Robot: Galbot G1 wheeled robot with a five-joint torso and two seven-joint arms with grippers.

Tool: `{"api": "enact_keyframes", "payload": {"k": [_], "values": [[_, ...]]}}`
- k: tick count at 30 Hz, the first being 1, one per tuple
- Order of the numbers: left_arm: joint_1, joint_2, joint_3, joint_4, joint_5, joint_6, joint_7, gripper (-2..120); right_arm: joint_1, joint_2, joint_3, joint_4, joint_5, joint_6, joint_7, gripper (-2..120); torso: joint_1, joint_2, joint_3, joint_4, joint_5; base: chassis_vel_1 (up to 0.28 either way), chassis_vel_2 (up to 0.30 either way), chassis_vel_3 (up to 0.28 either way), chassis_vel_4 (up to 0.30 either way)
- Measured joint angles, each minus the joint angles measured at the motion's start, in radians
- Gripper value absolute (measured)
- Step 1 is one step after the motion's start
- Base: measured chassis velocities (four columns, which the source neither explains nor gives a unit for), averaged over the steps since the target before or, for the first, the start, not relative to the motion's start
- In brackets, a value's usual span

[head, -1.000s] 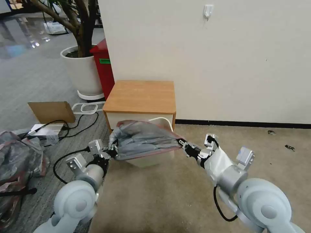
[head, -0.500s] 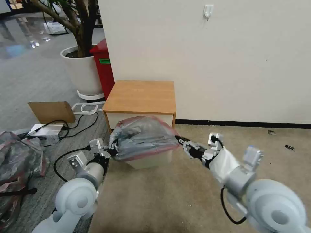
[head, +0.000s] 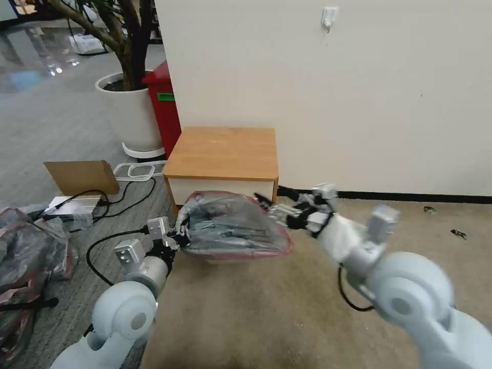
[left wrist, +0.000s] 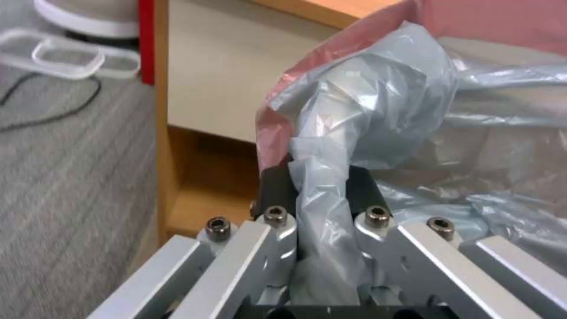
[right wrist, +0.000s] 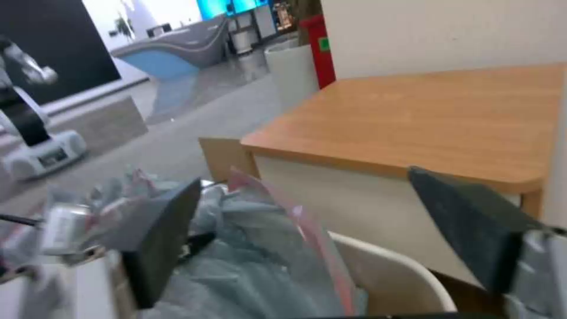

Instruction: Pick up the garbage bag from the table and place it over the trash can.

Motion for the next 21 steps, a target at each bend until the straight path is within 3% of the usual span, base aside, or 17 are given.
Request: {"api": "enact_keyframes", "payload": {"k": [6,14,18,21], "values": [[0.001,-0.001,0.007,-0.004,0.024,-0.003,0.014,7,0.023,0.03,-0.063,-0.061,-0.121,0.02,0.002,95,0.0,0.0,0.0,0.0,0.0,0.0,0.0,0.0,0.0],[0.01,-0.014,0.006,-0.012,0.023,-0.004,0.015,7,0.013,0.029,-0.096,-0.111,-0.242,0.069,-0.008,64,0.0,0.0,0.0,-0.0002,0.0001,0.0,0.0,0.0,0.0],[0.011,-0.016,0.006,-0.013,0.02,-0.004,0.015,7,0.011,0.029,-0.101,-0.116,-0.247,0.081,-0.009,54,0.0,0.0,0.0,-0.0002,0.0,0.0,0.0,0.0,0.0],[0.011,-0.017,0.006,-0.012,0.019,-0.004,0.014,7,0.01,0.035,-0.115,-0.127,-0.256,0.127,0.007,39,0.0,0.0,0.0,-0.0002,0.0001,0.0,0.0,0.0,0.0]]}}
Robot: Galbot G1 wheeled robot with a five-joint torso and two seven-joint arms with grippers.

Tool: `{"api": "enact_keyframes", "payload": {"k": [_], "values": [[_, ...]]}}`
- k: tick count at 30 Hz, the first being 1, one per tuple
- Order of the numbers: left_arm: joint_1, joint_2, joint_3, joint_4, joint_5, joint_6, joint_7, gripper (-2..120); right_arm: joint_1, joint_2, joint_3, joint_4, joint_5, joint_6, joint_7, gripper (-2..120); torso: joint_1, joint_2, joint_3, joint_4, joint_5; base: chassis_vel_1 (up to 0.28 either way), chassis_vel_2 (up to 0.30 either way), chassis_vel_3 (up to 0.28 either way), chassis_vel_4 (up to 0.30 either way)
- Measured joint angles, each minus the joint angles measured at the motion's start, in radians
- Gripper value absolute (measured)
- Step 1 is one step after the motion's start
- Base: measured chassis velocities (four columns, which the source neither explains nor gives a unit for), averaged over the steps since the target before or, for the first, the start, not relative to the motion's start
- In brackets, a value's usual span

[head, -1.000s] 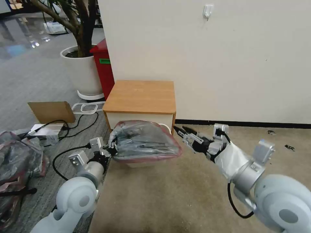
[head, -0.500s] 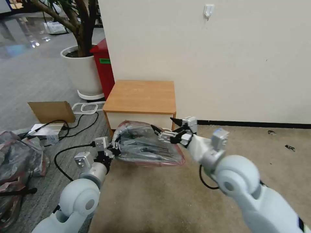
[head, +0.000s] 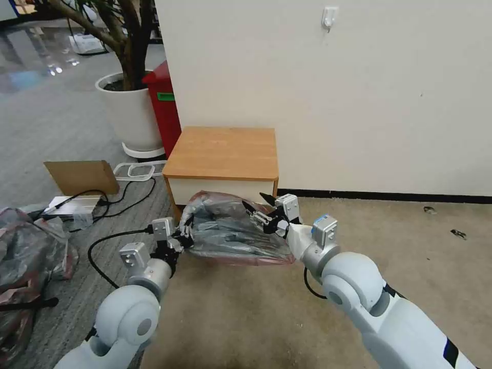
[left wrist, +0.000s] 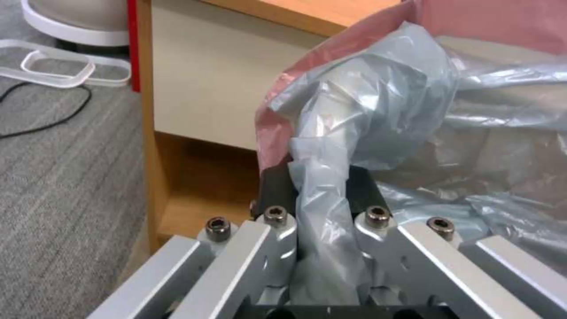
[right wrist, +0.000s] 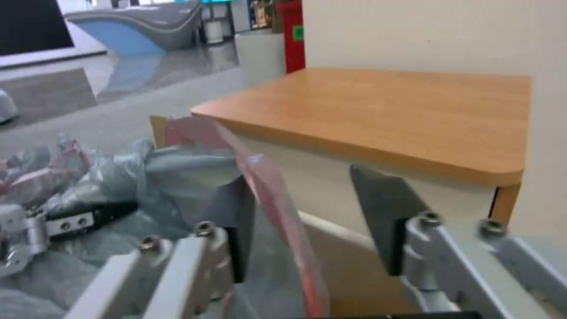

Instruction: Pick up the garbage bag from the table and place it over the trash can.

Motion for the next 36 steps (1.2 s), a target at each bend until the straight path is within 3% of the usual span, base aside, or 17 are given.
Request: {"api": "enact_keyframes", "payload": {"k": [1,10,18,20,24,30,36], "values": [[0.0,0.0,0.0,0.0,0.0,0.0,0.0,7,0.0,0.0,0.0,0.0,0.0,0.0,0.0,39,0.0,0.0,0.0,0.0,0.0,0.0,0.0,0.0,0.0],[-0.008,-0.012,0.014,0.012,0.0,-0.002,-0.006,7,-0.005,0.009,-0.011,-0.007,0.03,0.021,0.014,1,0.0,0.0,0.0,0.0,0.0,0.0,0.0,0.0,0.0],[0.005,-0.017,0.036,0.012,0.003,-0.004,-0.006,7,0.021,0.003,0.006,0.005,0.102,0.017,0.063,0,0.0,0.0,0.0,-0.0001,0.0001,0.0,0.0,0.0,0.0],[0.03,-0.022,0.061,-0.001,0.002,-0.005,-0.006,7,0.061,-0.017,0.024,-0.008,0.165,-0.032,0.15,0,0.0,0.0,0.0,0.0001,0.0002,0.0,0.0,0.0,0.0],[0.046,-0.03,0.072,-0.011,-0.003,-0.006,-0.006,7,0.081,-0.045,0.038,-0.008,0.216,-0.075,0.192,0,0.0,0.0,0.0,0.0001,0.0002,0.0,0.0,0.0,0.0],[0.034,-0.042,0.057,-0.011,-0.077,-0.019,-0.004,7,0.076,-0.13,0.087,0.04,0.389,-0.16,0.309,0,0.0,0.0,0.0,0.0,0.0002,0.0,0.0,0.0,0.0],[0.011,-0.045,0.036,-0.005,-0.169,-0.024,0.007,7,0.052,-0.18,0.128,0.08,0.499,-0.181,0.346,0,0.0,0.0,0.0,0.0,0.0001,0.0,0.0,0.0,0.0]]}}
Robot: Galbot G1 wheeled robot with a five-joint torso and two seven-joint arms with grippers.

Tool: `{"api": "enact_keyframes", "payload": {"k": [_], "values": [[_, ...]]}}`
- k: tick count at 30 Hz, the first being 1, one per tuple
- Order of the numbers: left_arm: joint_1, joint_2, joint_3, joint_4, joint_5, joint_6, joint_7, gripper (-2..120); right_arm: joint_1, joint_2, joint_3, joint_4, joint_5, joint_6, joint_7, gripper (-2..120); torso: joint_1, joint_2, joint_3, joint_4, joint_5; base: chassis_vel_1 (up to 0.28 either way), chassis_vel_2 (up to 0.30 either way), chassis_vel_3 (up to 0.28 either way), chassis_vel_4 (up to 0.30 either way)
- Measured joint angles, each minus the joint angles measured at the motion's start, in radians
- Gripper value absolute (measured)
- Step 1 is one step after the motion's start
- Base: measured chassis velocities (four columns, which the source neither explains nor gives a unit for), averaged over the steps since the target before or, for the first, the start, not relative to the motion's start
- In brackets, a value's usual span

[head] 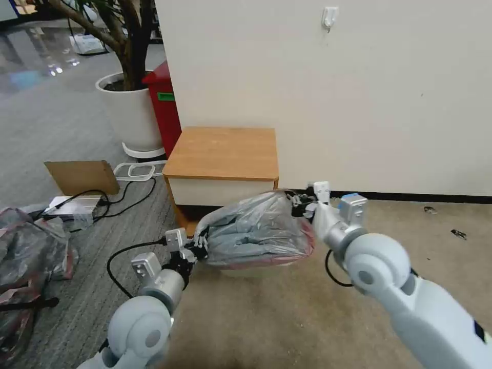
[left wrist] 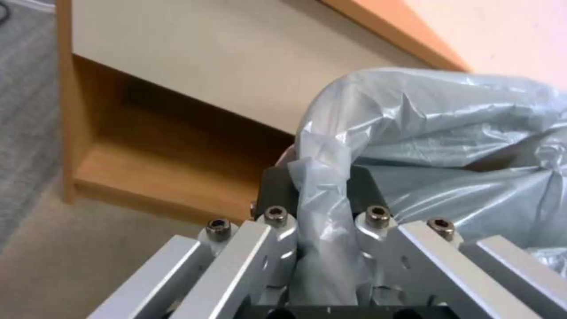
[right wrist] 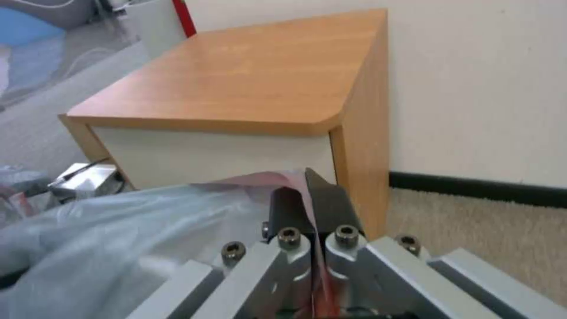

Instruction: Pick up the garbage bag from the table and place it over the trash can.

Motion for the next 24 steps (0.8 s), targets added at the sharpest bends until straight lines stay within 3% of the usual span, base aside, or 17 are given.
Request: {"api": "enact_keyframes", "payload": {"k": [12,15,19,24], "values": [[-0.026,-0.001,-0.035,0.03,-0.101,0.002,0.029,7,-0.045,-0.025,0.137,0.047,0.352,-0.001,0.049,2,0.0,0.0,0.0,0.0,-0.0001,0.0,0.0,0.0,0.0],[-0.026,0.001,-0.04,0.037,-0.103,0.002,0.033,7,-0.061,-0.011,0.196,0.065,0.486,0.022,0.059,17,0.0,0.0,0.0,0.0001,0.0,0.0,0.0,0.0,0.0],[-0.027,0.001,-0.042,0.04,-0.106,0.003,0.035,7,-0.087,-0.004,0.243,0.081,0.569,0.038,0.065,28,0.0,0.0,0.0,0.0001,-0.0001,0.0,0.0,0.0,0.0],[-0.03,-0.002,-0.044,0.042,-0.115,0.003,0.035,7,-0.143,0.027,0.283,0.109,0.594,0.061,0.098,45,0.0,0.0,0.0,0.0,-0.0001,0.0,0.0,0.0,0.0]]}}
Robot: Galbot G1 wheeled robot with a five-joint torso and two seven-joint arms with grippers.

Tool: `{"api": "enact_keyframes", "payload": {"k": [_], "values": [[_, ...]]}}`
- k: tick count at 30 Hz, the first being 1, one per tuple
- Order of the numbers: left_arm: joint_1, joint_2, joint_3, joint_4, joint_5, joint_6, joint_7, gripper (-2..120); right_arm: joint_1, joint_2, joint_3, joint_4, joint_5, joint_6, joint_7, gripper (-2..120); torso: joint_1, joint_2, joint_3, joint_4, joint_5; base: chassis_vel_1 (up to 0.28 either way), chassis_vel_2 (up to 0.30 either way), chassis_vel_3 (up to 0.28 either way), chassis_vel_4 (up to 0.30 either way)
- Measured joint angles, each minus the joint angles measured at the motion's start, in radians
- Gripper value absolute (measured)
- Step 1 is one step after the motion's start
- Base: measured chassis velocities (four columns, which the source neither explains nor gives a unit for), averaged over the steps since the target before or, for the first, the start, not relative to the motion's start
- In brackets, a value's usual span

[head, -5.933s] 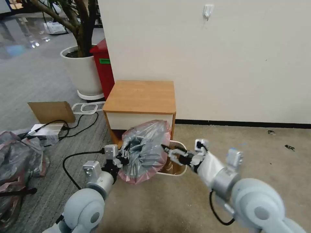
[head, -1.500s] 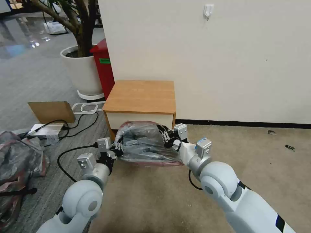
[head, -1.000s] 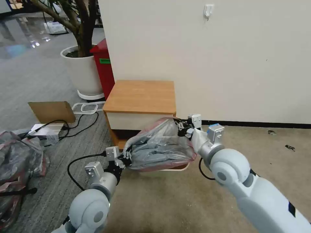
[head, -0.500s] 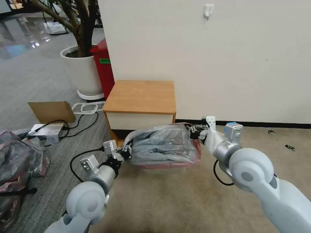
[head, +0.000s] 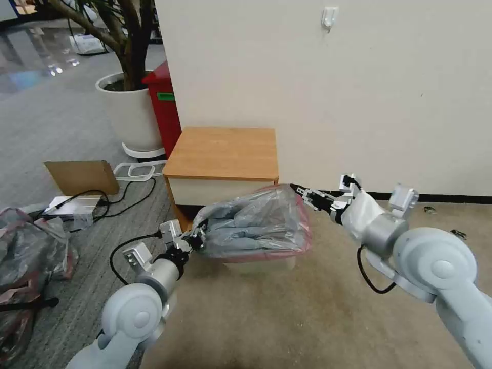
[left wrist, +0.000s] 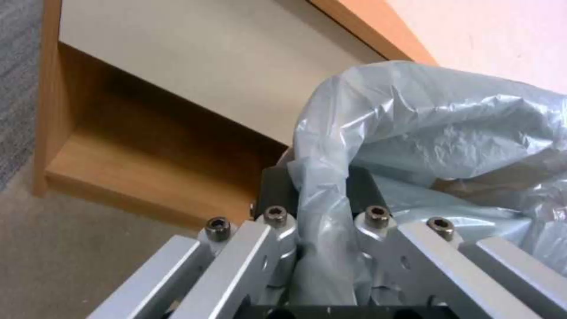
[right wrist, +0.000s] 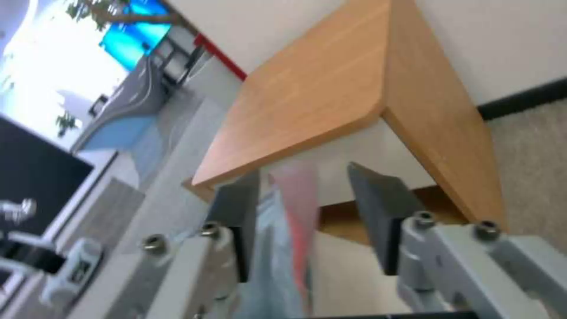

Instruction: Pick up the garbage bag from the table and place it over the trash can.

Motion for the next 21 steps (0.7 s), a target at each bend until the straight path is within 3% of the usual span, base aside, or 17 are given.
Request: {"api": "enact_keyframes", "payload": {"k": [2,6,12,15,21], "values": [[-0.001,-0.002,-0.005,0.002,-0.009,0.002,0.0,7,-0.067,0.052,0.019,0.018,-0.07,0.016,0.009,57,0.0,0.0,0.0,0.0001,-0.0001,0.0,0.0,0.0,0.0],[0.0,-0.003,-0.01,0.003,-0.012,0.002,0.0,7,-0.126,0.106,0.027,0.038,-0.139,0.028,0.009,65,0.0,0.0,0.0,0.0001,0.0002,0.0,0.0,0.0,0.0],[0.009,-0.002,-0.016,-0.002,-0.012,0.003,-0.002,7,-0.223,0.261,0.025,0.091,-0.249,0.057,-0.032,92,0.0,0.0,0.0,0.0,-0.0002,0.0,0.0,0.0,0.0],[0.014,-0.007,-0.018,-0.003,-0.011,0.004,-0.002,7,-0.226,0.313,-0.002,0.085,-0.307,0.071,-0.056,99,0.0,0.0,0.0,0.0001,-0.0003,0.0,0.0,0.0,0.0],[0.016,-0.015,-0.018,-0.004,-0.009,0.004,-0.003,7,-0.223,0.379,-0.041,0.054,-0.369,0.095,-0.071,99,0.0,0.0,0.0,0.0001,0.0,0.0,0.0,0.0,0.0]]}}
